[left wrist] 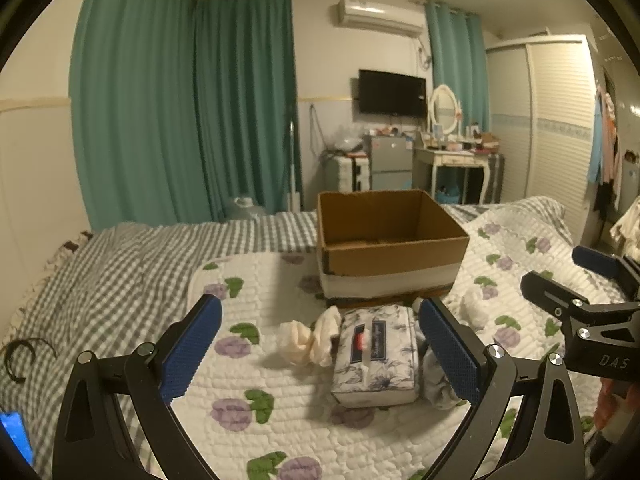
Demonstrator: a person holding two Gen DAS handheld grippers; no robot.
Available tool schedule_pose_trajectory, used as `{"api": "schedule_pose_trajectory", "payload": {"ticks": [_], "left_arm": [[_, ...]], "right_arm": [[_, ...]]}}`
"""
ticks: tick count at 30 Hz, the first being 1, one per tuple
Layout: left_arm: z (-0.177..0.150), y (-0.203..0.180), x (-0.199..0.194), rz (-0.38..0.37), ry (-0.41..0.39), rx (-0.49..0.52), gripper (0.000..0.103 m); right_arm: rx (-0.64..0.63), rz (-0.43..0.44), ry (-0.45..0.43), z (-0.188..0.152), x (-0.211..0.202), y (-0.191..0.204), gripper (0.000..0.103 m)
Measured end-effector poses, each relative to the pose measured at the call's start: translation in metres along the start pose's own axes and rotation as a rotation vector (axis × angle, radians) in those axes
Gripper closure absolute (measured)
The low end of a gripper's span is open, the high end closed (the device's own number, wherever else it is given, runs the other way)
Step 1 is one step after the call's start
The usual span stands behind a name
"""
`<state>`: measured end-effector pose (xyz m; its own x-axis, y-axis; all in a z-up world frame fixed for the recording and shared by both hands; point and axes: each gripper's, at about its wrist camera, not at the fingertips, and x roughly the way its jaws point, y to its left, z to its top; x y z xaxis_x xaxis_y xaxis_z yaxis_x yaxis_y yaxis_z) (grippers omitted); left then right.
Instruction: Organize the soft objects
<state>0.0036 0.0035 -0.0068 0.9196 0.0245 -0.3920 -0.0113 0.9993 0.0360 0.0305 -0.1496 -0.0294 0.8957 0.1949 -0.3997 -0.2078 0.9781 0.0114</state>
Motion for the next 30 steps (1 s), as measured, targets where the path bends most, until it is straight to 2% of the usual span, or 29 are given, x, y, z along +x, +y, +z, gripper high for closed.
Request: {"api": "schedule_pose_trajectory", "payload": {"ticks": [30], "left_arm": [[-0.0023,-0.0005,0.0030,0.006,0.007,-0.006,0.002]], "right_arm": [[0.001,0.008,0.025,-0.0030,0.0077,-0.0004,0.000]]}}
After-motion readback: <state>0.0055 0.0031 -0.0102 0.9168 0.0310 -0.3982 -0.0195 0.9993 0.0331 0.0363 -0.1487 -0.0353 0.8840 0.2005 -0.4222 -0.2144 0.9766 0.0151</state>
